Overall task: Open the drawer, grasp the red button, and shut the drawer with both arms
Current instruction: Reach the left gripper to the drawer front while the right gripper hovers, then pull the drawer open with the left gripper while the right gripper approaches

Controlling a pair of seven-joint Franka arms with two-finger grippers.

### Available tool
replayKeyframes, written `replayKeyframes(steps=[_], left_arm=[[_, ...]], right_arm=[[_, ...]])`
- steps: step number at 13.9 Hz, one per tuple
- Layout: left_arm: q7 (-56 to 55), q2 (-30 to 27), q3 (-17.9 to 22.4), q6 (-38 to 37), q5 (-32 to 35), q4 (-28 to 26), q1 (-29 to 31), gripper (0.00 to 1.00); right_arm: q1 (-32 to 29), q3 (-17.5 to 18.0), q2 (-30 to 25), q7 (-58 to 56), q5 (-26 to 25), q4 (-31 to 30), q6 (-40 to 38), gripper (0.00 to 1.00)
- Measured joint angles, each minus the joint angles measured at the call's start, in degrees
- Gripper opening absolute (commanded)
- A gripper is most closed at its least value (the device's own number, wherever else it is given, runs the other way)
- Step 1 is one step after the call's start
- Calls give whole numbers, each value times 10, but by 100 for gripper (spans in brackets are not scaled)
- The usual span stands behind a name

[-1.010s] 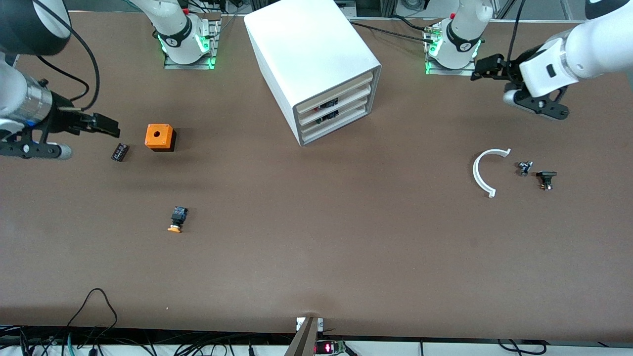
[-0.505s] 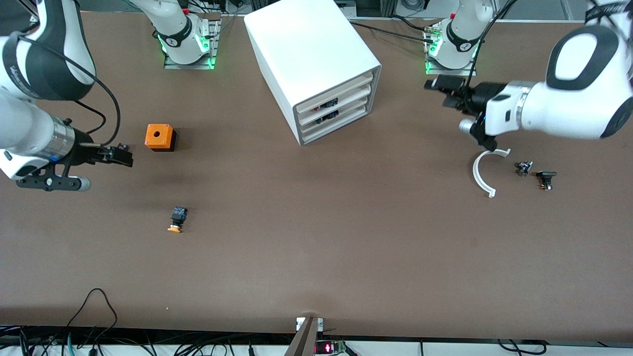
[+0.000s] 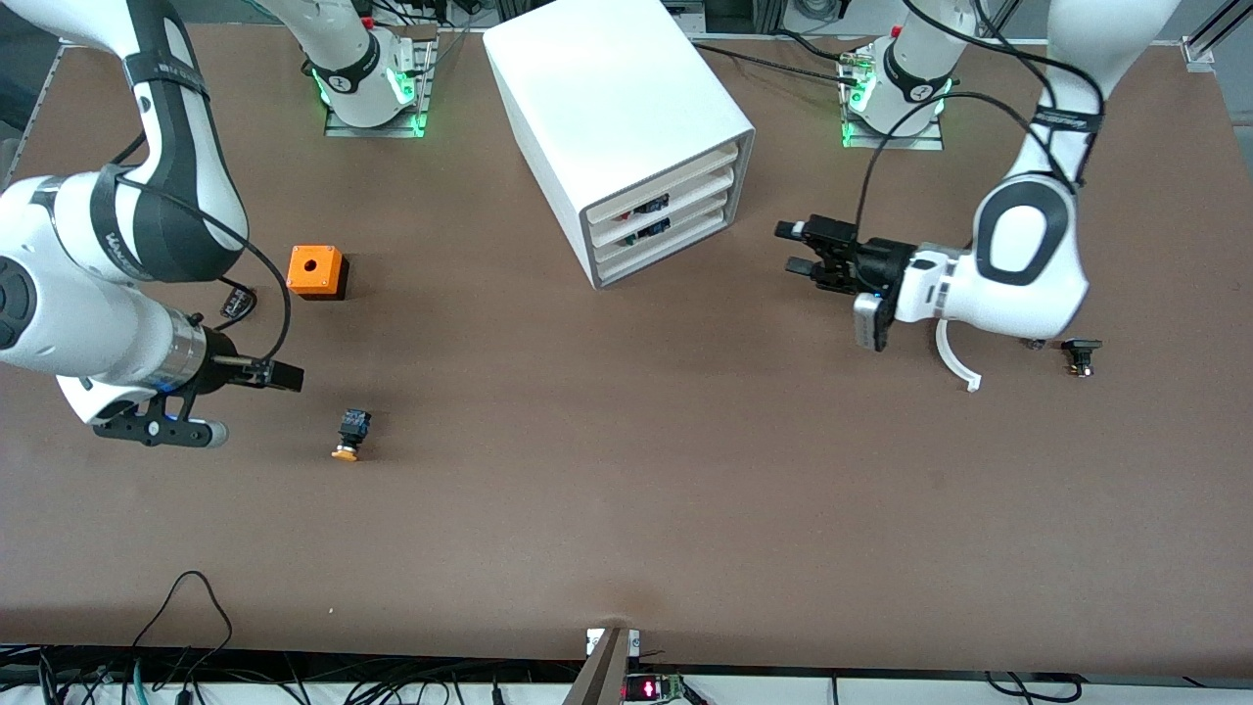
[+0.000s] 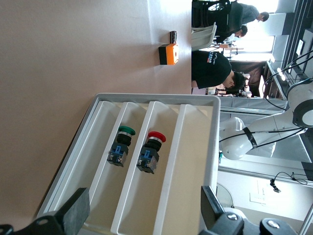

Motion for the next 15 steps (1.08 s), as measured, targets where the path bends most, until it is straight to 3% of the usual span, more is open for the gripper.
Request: replayKeyframes(steps=[4,7,10,14,15], left_arm=[[53,3,-73,82,-57,-66,-4,91],[94,26,-85,92,-91,-88,-5,82],[108,49,-102,92,-124,-92,-5,65],[162,89,-122,92,-134,-99,-7,60],[169,97,-122,92,-135,-99,-7,54]], right_arm=[[10,0,43,30,19,57,20,100],[25,1,61,67,22,70,59,100],[36,7,69,92,22,73,68,100],[40,36,78,181,22,94,69,100],[41,43,83,204,22,102,69,100]])
